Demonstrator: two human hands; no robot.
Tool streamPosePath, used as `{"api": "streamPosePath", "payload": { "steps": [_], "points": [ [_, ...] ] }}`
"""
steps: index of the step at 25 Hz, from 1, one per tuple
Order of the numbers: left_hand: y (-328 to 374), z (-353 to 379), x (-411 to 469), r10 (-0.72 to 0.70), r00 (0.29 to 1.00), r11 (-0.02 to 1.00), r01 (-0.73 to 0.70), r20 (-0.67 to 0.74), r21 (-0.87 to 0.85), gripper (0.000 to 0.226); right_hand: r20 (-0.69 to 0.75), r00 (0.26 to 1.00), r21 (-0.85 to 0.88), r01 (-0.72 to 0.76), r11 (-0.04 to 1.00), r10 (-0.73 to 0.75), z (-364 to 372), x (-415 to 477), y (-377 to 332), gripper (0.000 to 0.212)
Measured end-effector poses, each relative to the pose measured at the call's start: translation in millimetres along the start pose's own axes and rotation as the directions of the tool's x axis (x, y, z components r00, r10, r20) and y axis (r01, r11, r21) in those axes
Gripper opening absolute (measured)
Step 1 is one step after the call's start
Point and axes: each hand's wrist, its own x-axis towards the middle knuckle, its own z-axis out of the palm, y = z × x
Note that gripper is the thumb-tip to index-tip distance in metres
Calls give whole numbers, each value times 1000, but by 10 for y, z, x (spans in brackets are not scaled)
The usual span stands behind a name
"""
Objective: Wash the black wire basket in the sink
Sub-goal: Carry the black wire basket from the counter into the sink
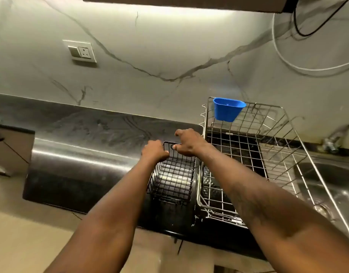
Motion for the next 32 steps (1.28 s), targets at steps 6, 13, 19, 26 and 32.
{"api": "streamPosePath", "payload": {
  "steps": [6,13,19,26,32],
  "points": [
    [-262,432,67,-20,981,1000,18,193,10,6,77,996,-101,-32,994,40,141,41,6,36],
    [-445,-200,185,-98,994,988,102,46,-112,20,56,989,-134,-126,983,135,145,164,-12,32],
    [-605,-705,51,-157,955,719,285,251,-634,24,166,964,26,-217,976,209,281,229,-212,46],
    [-586,-1096,-100,-68,978,732,184,199,-656,23,125,964,444,-266,856,234,-34,107,-367,22],
    [-424,-1436,-240,-22,996,859,63,86,-508,22,-48,971,418,-192,888,233,-358,-20,-340,23]
  ]
}}
